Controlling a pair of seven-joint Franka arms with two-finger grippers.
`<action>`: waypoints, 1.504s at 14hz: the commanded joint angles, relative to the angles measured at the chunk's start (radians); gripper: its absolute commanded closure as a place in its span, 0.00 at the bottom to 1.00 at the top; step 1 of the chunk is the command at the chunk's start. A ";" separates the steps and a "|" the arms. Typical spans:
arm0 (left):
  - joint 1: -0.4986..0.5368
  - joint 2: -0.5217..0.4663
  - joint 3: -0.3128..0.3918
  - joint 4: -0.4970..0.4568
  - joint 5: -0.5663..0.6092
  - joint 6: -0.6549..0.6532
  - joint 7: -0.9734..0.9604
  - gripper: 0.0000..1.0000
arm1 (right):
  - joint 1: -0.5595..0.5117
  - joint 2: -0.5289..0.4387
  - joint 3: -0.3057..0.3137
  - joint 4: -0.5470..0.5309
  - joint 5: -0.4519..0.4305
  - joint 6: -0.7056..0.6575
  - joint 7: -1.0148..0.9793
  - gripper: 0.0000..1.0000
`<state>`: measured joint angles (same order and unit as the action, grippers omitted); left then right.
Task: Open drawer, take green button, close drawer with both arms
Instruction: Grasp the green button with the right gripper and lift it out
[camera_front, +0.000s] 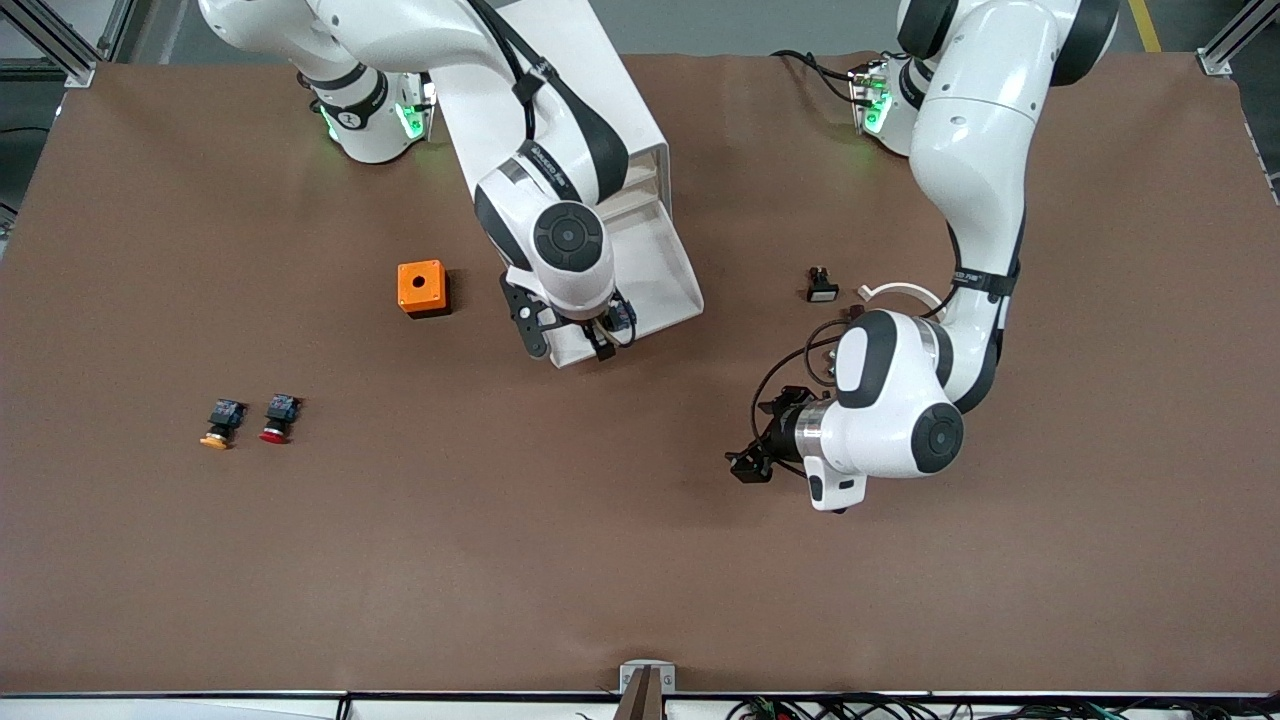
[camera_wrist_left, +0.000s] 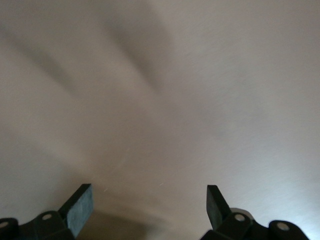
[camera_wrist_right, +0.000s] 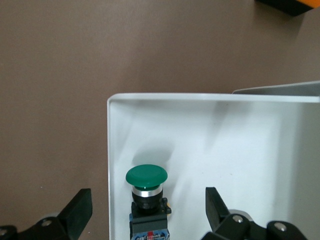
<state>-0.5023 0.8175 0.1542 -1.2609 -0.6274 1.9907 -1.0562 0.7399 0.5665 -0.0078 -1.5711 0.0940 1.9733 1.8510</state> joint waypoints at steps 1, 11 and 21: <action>-0.103 -0.024 0.114 -0.031 0.025 0.037 0.013 0.00 | 0.032 0.039 -0.008 0.045 0.012 0.004 0.022 0.00; -0.260 0.005 0.294 -0.040 0.141 0.040 0.001 0.00 | 0.078 0.069 -0.008 0.046 0.009 0.038 0.022 0.00; -0.277 -0.009 0.291 -0.045 0.175 0.020 -0.008 0.00 | 0.090 0.079 -0.008 0.046 0.003 0.039 0.007 0.14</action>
<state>-0.7694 0.8261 0.4370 -1.2938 -0.4753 2.0166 -1.0581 0.8150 0.6221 -0.0077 -1.5528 0.0942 2.0164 1.8582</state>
